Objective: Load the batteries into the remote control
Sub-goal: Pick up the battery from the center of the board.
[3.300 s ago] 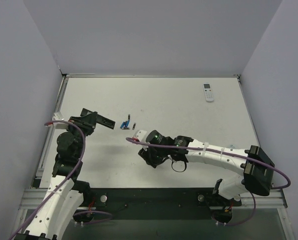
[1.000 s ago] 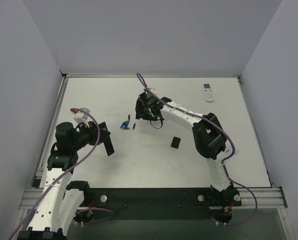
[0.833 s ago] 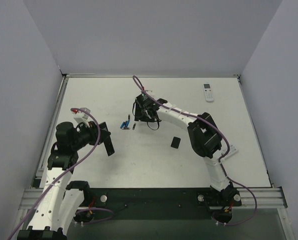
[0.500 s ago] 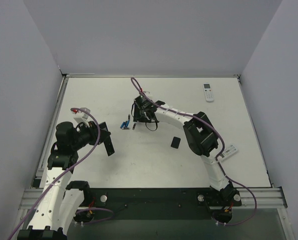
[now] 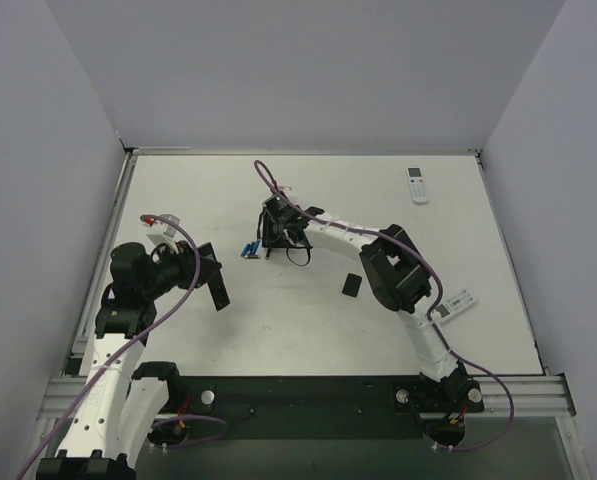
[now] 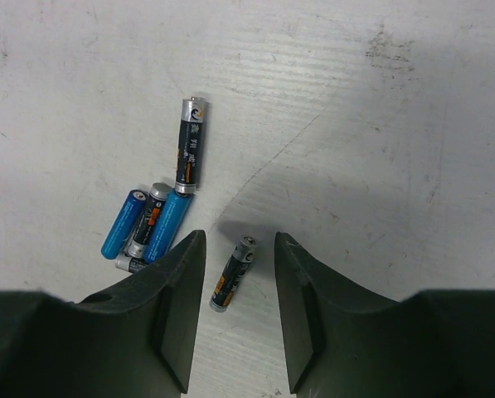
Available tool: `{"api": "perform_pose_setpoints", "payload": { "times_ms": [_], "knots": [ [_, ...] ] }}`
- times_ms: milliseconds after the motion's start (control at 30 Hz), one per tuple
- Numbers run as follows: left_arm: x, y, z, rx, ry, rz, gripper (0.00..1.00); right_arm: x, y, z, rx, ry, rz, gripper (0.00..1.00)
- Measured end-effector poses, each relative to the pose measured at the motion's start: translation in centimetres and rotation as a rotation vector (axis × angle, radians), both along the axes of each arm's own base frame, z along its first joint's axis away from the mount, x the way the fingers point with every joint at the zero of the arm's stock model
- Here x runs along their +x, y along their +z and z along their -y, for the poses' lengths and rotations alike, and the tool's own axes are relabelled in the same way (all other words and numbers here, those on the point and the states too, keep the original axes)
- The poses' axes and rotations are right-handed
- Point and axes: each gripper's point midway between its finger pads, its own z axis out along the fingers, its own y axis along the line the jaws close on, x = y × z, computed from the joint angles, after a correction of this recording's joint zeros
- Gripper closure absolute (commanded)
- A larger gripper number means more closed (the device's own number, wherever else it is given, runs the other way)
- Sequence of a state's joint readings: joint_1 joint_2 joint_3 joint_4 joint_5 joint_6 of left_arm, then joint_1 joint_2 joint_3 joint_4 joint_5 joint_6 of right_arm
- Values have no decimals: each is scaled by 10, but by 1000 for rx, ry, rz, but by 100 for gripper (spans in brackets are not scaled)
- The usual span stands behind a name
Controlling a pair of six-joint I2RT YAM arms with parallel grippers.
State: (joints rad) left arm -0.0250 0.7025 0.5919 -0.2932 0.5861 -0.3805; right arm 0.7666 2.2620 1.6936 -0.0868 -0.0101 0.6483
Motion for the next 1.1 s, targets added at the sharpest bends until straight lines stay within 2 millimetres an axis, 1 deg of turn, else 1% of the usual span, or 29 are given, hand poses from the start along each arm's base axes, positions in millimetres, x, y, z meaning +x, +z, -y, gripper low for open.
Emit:
{"api": "perform_pose_setpoints", "payload": {
  "times_ms": [133,333,433,467,533,567,633,700,833,900,967,1100],
  "knots": [
    [1,1,0,-3,-1,5,100,-3,0,-5,-6,21,10,68],
    [1,2,0,-9,-5,8,100,-5,-1,-5,-44,27,37,73],
    [1,2,0,-12,-6,6,100,-6,-3,-3,-82,30,61,78],
    [1,2,0,-13,-6,5,100,-7,-3,-3,-97,33,69,83],
    [1,2,0,-16,-7,3,100,-8,-4,-1,-123,40,87,86],
    [1,2,0,-18,-6,3,100,-9,-5,0,-134,43,94,89],
    [3,3,-4,-19,7,5,100,-12,-6,5,-159,54,106,91],
    [5,3,-6,-20,19,7,100,-18,-5,14,-186,69,111,95],
    [6,4,-7,-26,21,6,100,-34,-5,35,-245,116,104,98],
    [6,3,-7,-30,21,2,100,-46,-6,50,-278,149,95,98],
    [5,3,-6,-36,18,-1,100,-57,-7,62,-307,177,85,100],
    [5,1,-5,-47,15,-7,100,-82,-8,89,-345,221,64,100]
  ]
}}
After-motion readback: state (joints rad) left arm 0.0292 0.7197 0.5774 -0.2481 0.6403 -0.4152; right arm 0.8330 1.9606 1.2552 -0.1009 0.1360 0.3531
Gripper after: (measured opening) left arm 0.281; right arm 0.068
